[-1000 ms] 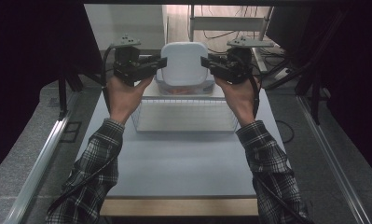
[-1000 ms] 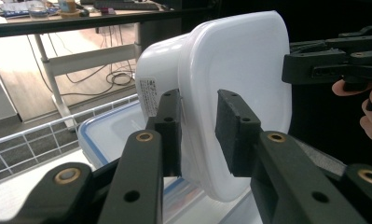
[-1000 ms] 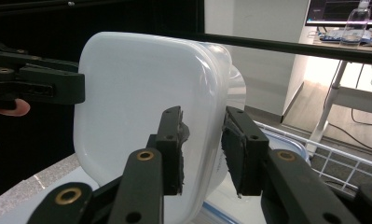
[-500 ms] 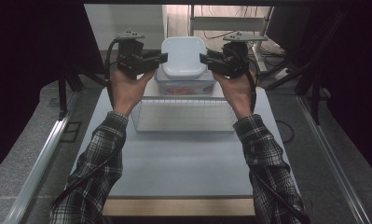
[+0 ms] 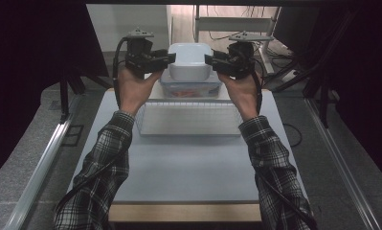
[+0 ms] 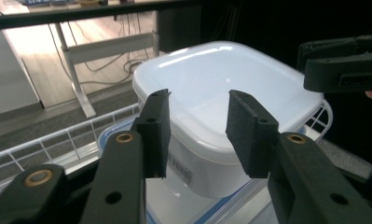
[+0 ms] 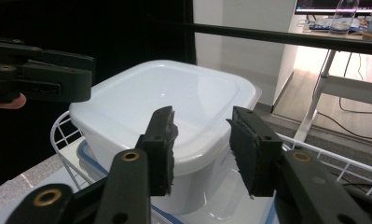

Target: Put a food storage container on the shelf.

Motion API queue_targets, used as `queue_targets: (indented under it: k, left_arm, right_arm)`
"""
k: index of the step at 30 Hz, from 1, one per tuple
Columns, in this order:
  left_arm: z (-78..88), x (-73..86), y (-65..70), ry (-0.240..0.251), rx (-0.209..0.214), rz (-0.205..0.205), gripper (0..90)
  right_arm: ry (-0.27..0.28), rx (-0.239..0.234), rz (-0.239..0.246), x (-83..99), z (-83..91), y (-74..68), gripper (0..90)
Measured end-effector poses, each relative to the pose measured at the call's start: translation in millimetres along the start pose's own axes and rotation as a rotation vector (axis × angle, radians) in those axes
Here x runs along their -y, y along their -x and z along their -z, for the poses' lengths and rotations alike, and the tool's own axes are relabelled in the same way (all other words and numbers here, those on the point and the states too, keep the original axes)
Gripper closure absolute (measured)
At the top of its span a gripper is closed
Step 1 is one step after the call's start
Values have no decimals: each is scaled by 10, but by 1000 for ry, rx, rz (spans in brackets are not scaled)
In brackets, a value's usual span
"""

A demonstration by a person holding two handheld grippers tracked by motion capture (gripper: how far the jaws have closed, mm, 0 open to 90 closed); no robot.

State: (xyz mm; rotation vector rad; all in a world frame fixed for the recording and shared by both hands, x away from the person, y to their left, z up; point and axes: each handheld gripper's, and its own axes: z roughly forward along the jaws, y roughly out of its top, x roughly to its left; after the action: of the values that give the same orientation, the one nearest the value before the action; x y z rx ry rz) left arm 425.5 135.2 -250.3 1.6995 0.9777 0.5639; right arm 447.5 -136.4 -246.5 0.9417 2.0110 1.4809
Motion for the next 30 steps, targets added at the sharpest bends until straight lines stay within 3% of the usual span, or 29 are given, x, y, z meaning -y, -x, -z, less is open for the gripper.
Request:
queue_targets:
  k: [6,13,23,30]
  left_arm:
    - [122,-1,19,4,20,-21,517]
    - [222,160,44,11,47,-17,444]
    - [257,453,40,-7,67,-28,331]
    - [248,659,73,-30,85,-35,256]
  right_arm:
    - [2,-52,5,6,125,7,485]
    - [-12,-97,17,138,234,-19,400]
    - [-10,-114,23,326,304,-64,315]
    - [-28,-122,60,508,300,-147,247]
